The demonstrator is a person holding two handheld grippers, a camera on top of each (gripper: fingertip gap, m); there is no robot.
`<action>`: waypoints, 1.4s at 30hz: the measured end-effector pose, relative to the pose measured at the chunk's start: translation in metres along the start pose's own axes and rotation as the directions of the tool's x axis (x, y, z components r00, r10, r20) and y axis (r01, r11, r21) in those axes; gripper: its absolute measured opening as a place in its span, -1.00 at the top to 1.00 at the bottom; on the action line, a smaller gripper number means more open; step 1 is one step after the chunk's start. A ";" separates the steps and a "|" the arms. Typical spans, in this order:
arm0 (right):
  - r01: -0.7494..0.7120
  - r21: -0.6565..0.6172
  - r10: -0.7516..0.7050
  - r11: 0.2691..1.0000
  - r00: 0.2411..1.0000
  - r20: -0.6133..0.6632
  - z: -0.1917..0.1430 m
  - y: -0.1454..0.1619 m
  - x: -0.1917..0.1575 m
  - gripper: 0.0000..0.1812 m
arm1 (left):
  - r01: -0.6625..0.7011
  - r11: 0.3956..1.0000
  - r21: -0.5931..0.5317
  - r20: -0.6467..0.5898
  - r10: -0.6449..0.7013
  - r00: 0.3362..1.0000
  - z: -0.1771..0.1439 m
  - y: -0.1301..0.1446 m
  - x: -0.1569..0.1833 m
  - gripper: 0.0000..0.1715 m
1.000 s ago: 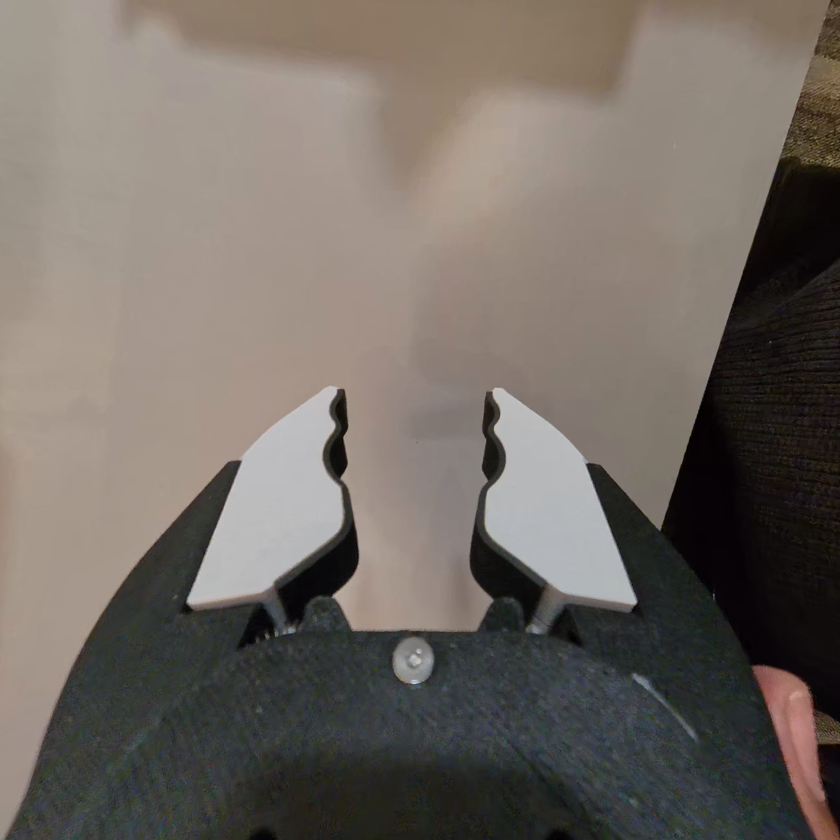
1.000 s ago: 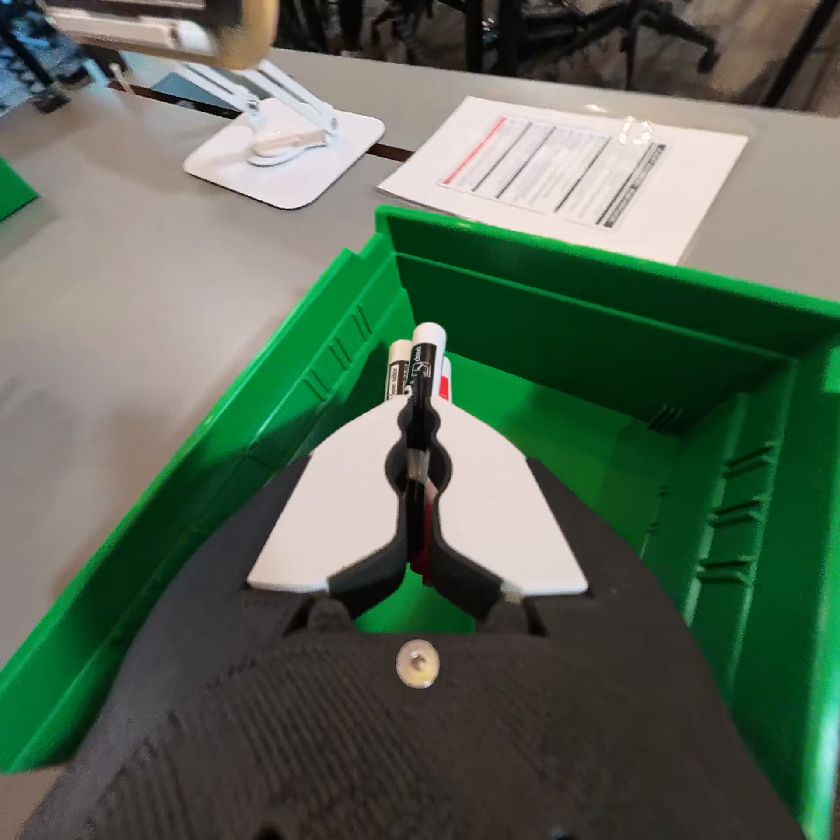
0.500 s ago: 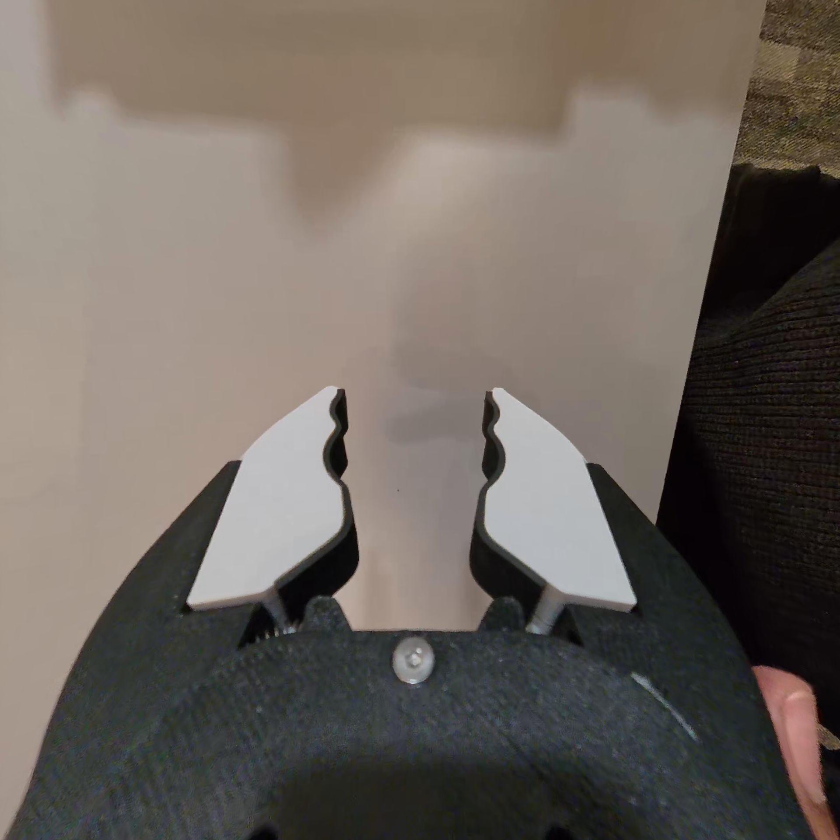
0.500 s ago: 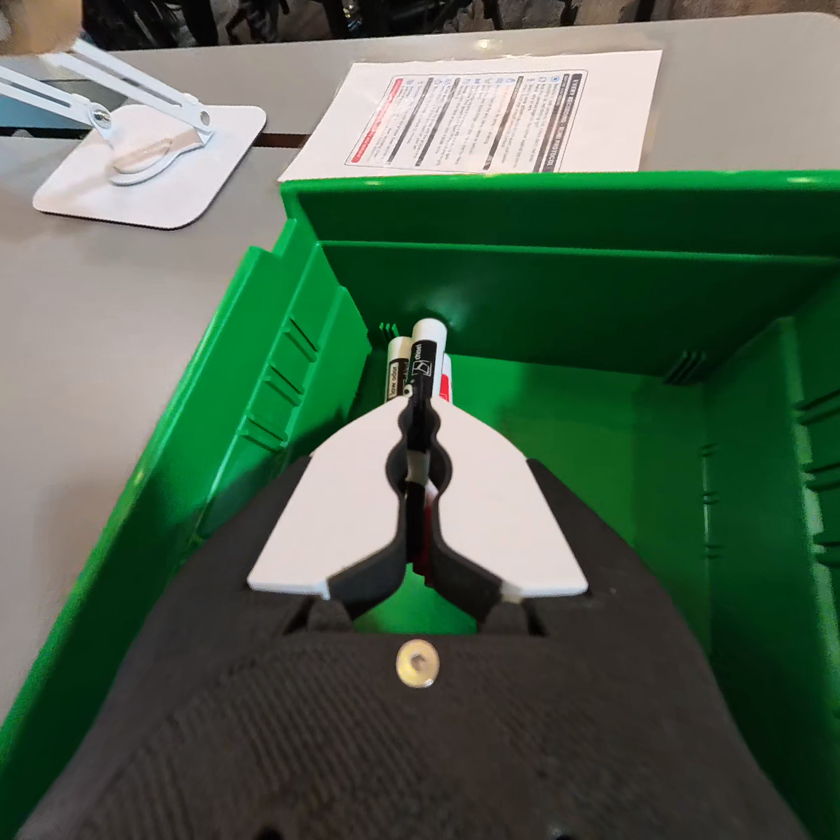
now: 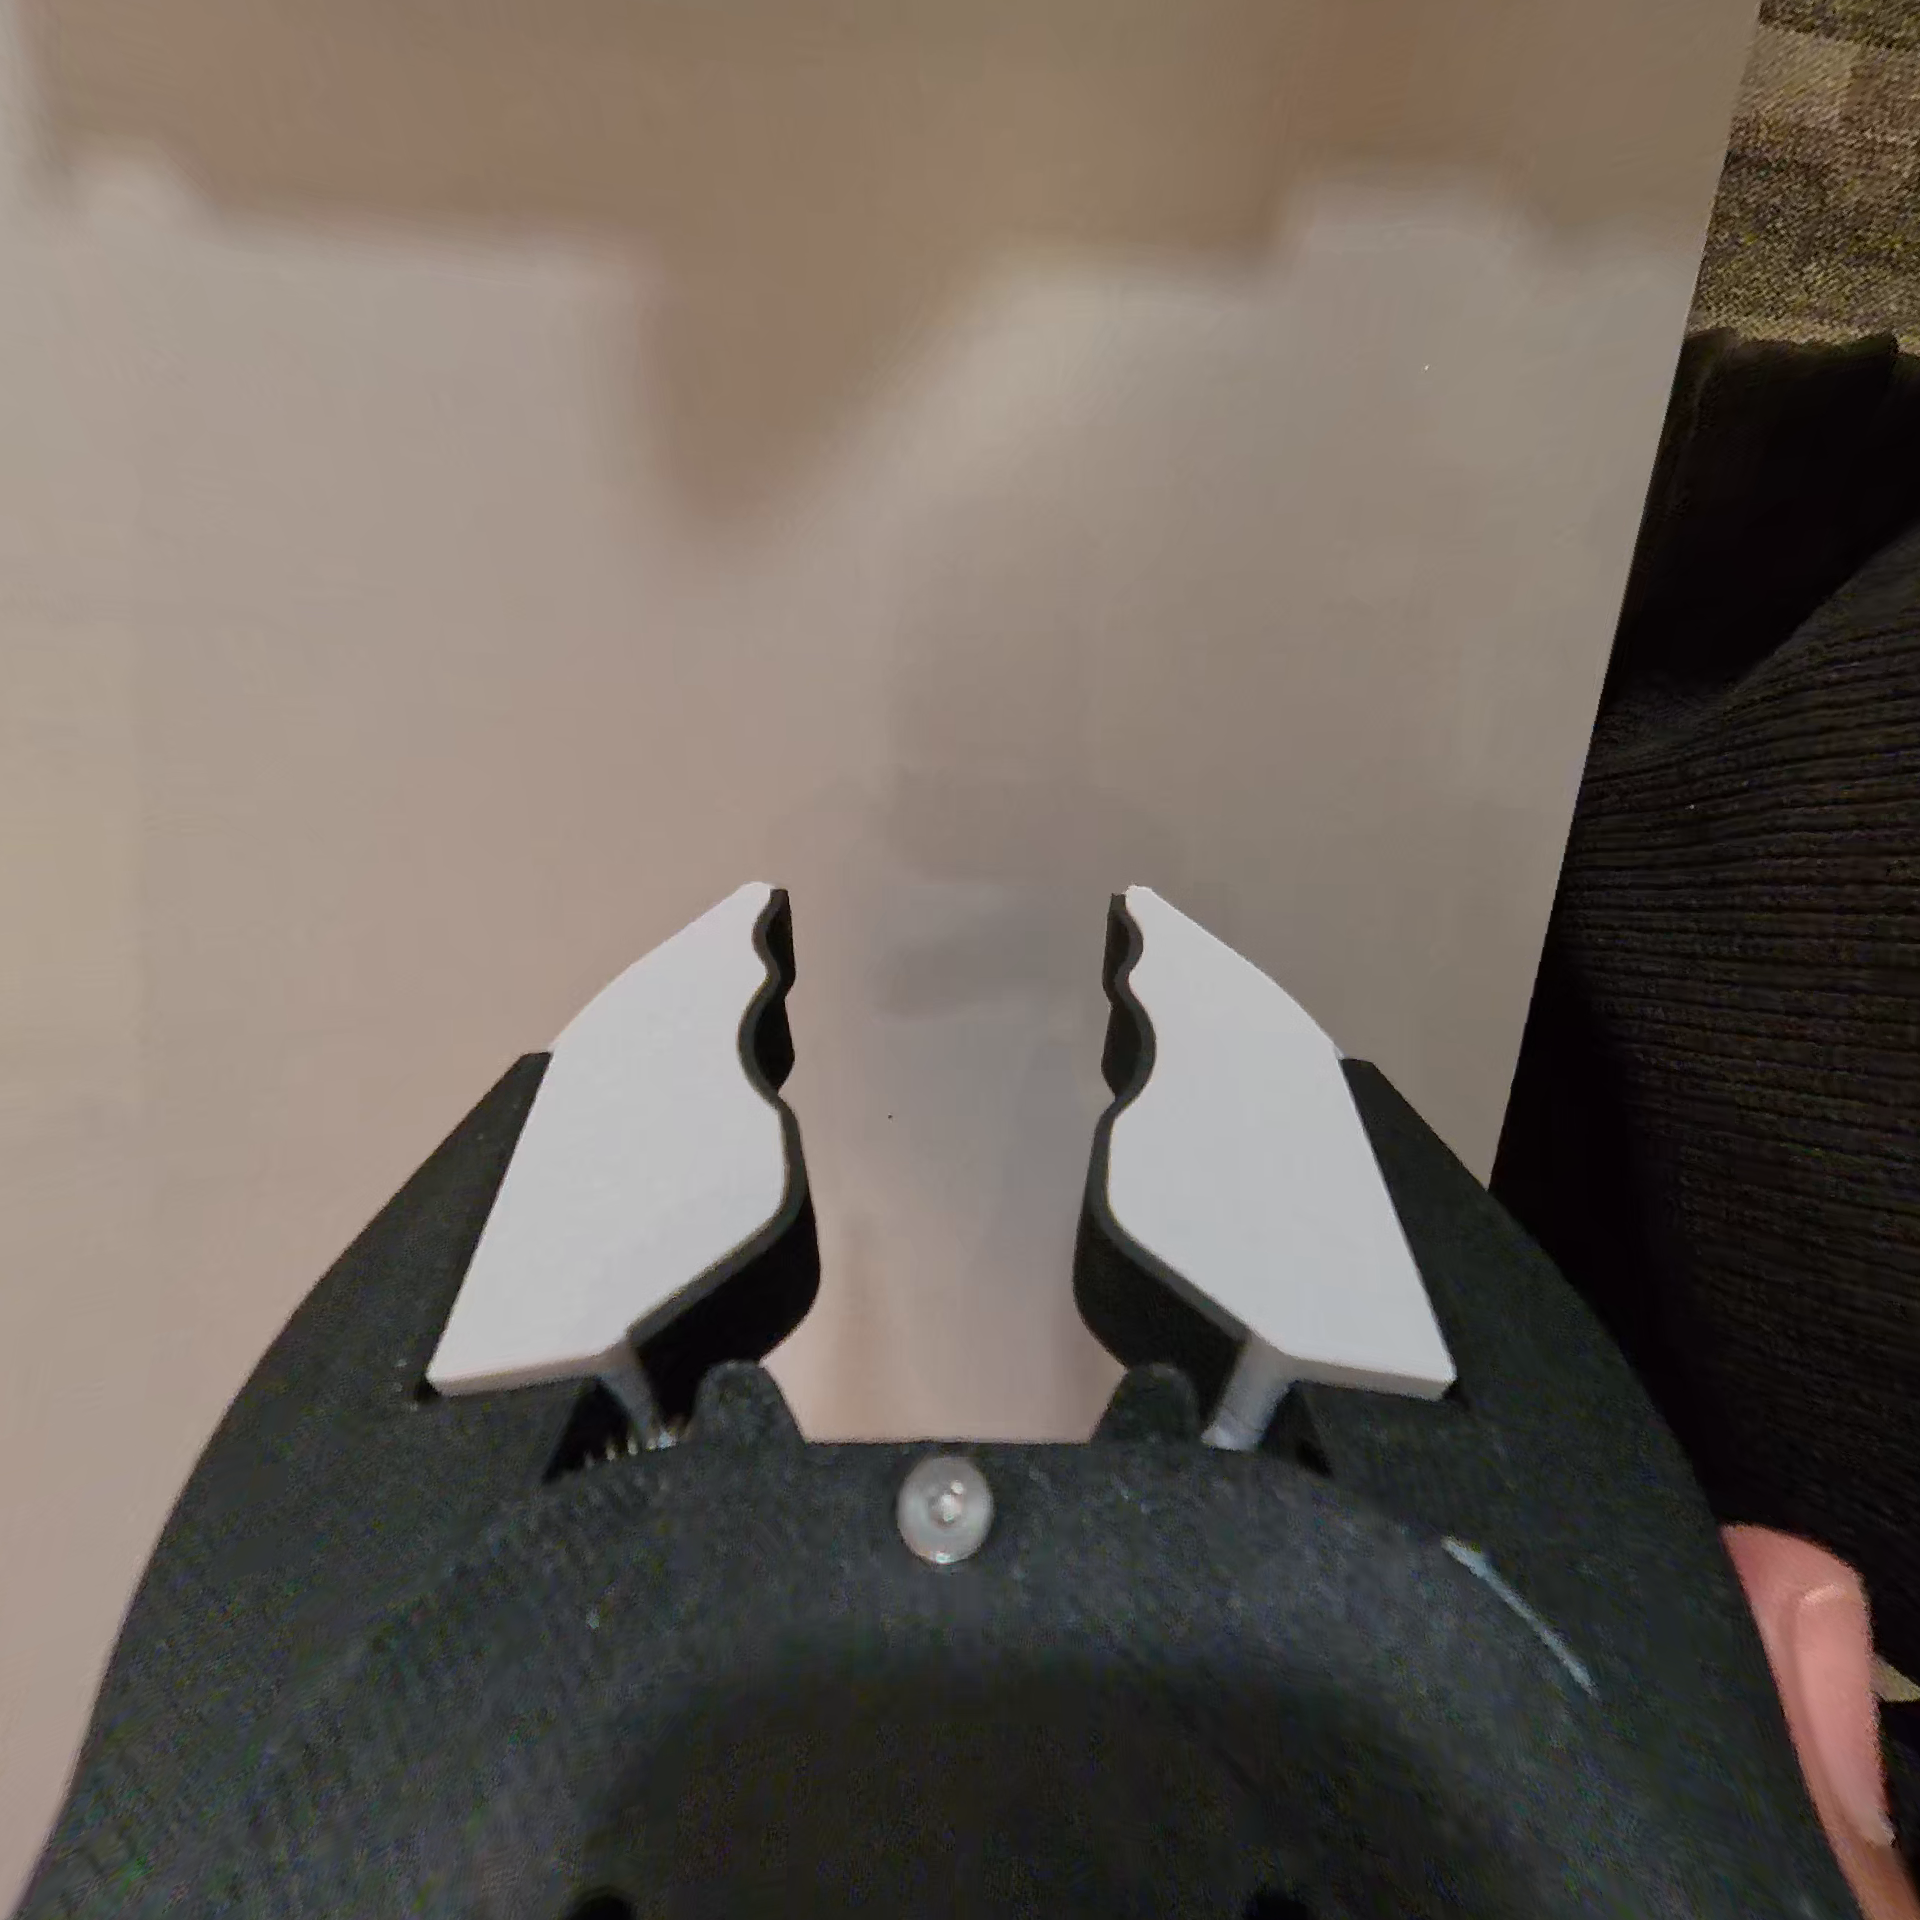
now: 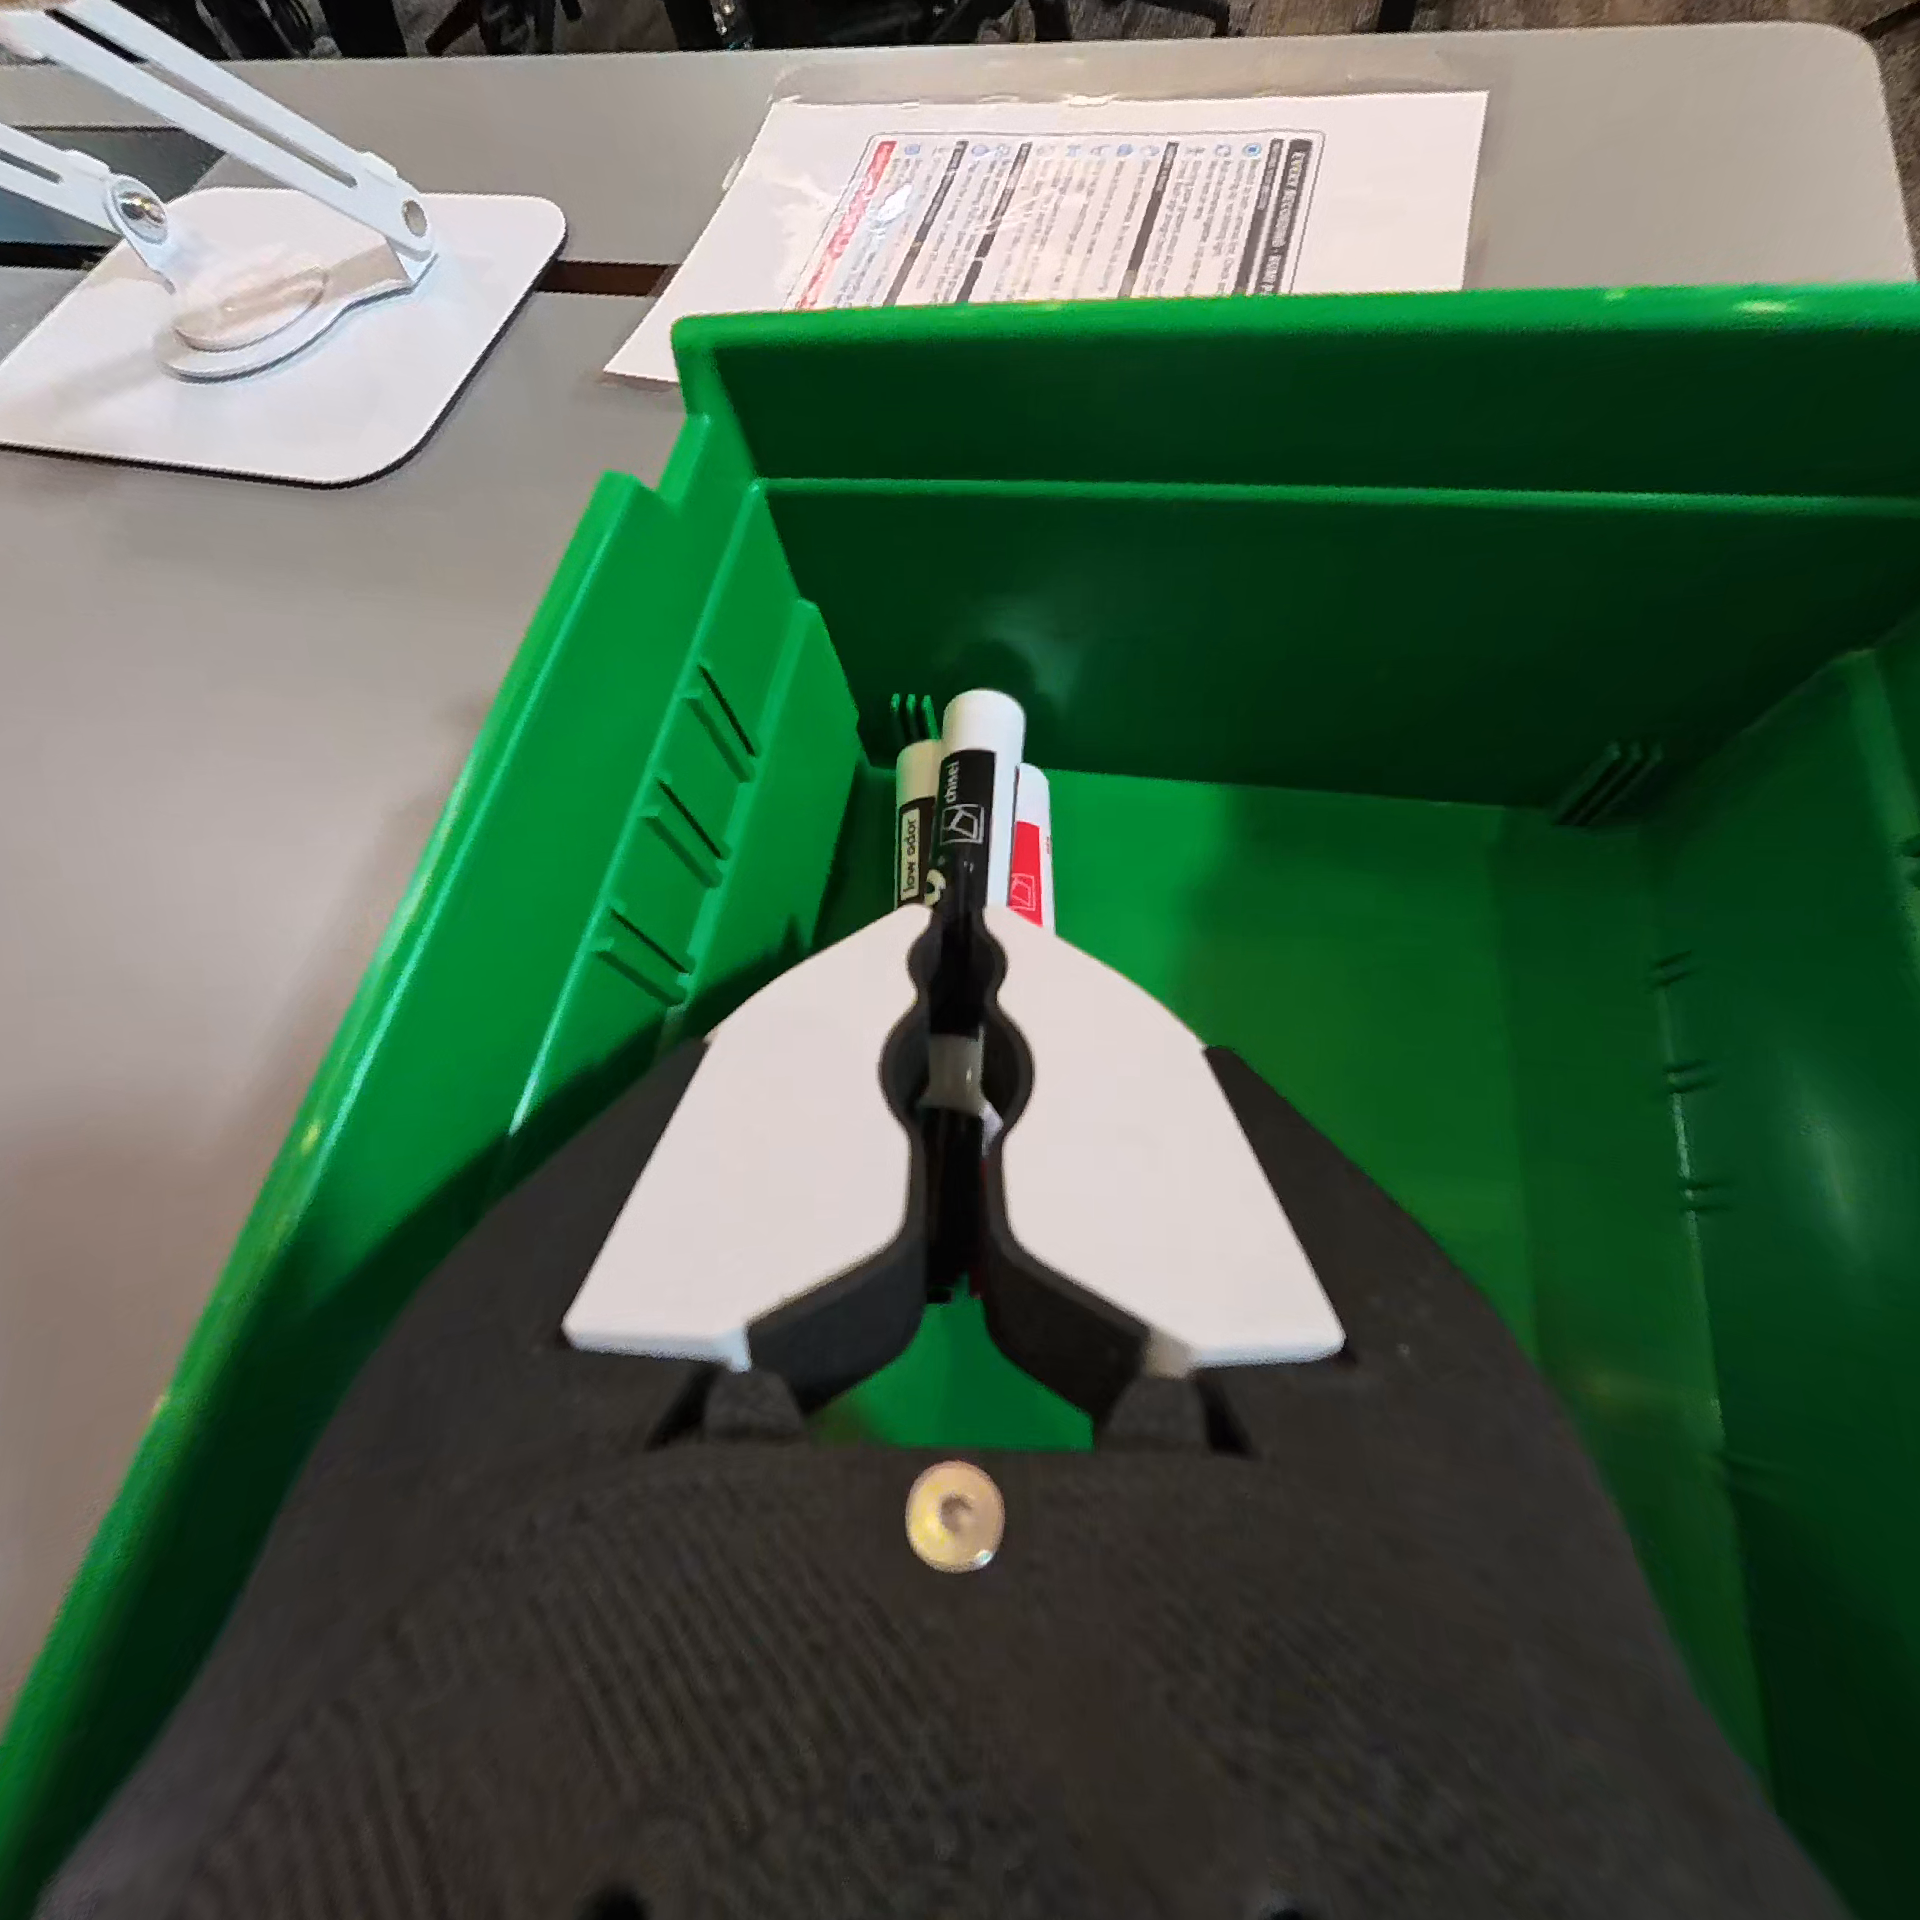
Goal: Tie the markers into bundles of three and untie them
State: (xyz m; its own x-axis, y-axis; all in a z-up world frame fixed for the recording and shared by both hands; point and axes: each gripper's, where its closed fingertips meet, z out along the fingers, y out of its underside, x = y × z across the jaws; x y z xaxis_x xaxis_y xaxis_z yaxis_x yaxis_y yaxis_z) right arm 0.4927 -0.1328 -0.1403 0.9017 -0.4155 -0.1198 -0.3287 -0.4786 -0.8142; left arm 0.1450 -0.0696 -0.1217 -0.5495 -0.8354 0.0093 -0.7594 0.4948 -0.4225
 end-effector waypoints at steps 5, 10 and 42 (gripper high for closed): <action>-0.004 -0.011 0.004 1.000 1.000 0.021 0.000 0.001 -0.003 0.92 | -0.001 1.000 -0.008 -0.005 0.000 1.000 0.002 0.001 0.001 0.30; -0.019 -0.015 0.020 1.000 0.999 0.041 -0.002 -0.002 -0.004 0.83 | 0.002 1.000 -0.021 -0.005 -0.002 1.000 0.004 0.003 0.000 0.30; 0.127 0.204 -0.095 0.971 0.983 -0.158 -0.089 -0.049 0.037 1.00 | 0.282 0.893 0.352 -0.088 -0.268 0.959 0.001 -0.036 -0.010 0.47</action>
State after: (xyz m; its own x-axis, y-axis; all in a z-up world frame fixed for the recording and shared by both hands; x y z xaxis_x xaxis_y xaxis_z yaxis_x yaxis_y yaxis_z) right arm 0.5168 -0.1935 -0.0540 0.8733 -0.4846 0.0495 -0.1475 -0.3598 -0.9213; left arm 0.1780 -0.0791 -0.1073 -0.3543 -0.9130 0.2020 -0.7100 0.1221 -0.6935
